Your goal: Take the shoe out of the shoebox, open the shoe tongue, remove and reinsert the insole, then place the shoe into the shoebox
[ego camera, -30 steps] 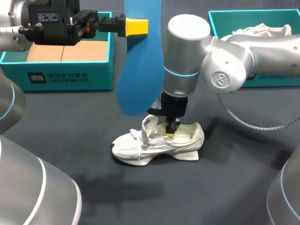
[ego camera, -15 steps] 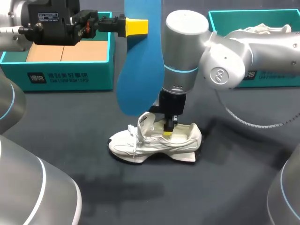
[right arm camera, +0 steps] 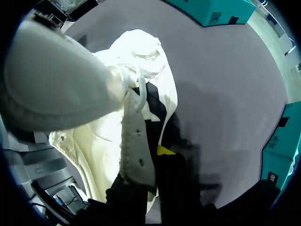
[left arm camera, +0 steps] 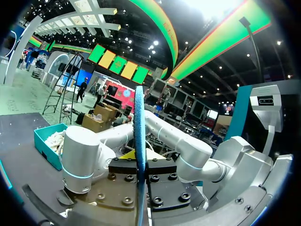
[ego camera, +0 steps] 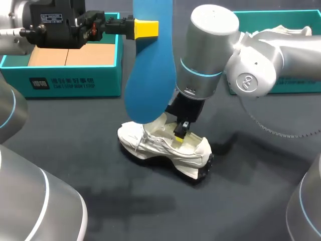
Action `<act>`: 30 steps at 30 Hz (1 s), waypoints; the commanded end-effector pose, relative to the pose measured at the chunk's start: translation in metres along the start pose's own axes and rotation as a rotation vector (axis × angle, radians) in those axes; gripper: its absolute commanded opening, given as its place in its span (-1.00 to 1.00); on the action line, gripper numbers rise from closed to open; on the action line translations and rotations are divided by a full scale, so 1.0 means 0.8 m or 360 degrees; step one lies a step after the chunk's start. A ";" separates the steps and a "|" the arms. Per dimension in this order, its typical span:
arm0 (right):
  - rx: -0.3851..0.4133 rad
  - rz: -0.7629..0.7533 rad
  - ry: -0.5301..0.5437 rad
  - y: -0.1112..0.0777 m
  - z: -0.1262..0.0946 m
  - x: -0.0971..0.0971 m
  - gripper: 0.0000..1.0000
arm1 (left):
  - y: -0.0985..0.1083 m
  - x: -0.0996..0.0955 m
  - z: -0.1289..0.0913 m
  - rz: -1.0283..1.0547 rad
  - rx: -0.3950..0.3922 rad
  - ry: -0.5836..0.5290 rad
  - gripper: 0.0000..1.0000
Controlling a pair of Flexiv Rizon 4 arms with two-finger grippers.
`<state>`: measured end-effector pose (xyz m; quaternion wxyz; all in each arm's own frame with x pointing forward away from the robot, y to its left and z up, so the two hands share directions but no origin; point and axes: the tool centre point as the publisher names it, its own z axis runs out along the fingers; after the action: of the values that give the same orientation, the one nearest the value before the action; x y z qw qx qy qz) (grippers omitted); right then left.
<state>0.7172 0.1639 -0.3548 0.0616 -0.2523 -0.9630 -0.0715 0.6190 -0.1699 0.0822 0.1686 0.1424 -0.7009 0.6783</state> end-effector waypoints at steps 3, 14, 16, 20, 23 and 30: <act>-0.0139 0.0416 -0.0020 -0.001 -0.005 0.012 -1.00 | 0.000 -0.001 0.002 -0.0001 -0.0003 0.0000 -1.00; -0.0138 0.0464 -0.0005 0.000 -0.005 0.012 -1.00 | 0.000 -0.001 0.002 -0.0001 -0.0003 0.0000 -1.00; -0.0138 0.0464 -0.0005 0.000 -0.005 0.012 -1.00 | 0.000 -0.001 0.002 -0.0001 -0.0003 0.0000 -1.00; -0.0202 0.0539 0.0004 -0.001 -0.006 0.012 -1.00 | 0.000 -0.001 0.002 -0.0001 -0.0003 0.0000 -1.00; -0.0286 0.0769 -0.0026 -0.003 -0.007 0.016 -1.00 | 0.000 -0.001 0.002 -0.0001 -0.0003 0.0000 -1.00; -0.0341 0.1094 -0.0088 -0.001 -0.004 0.026 -1.00 | 0.000 -0.001 0.002 -0.0001 -0.0003 0.0000 -1.00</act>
<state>0.7085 0.1727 -0.3495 0.0519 -0.5228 -0.8414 -0.1264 0.6190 -0.1699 0.0822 0.1686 0.1424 -0.7009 0.6783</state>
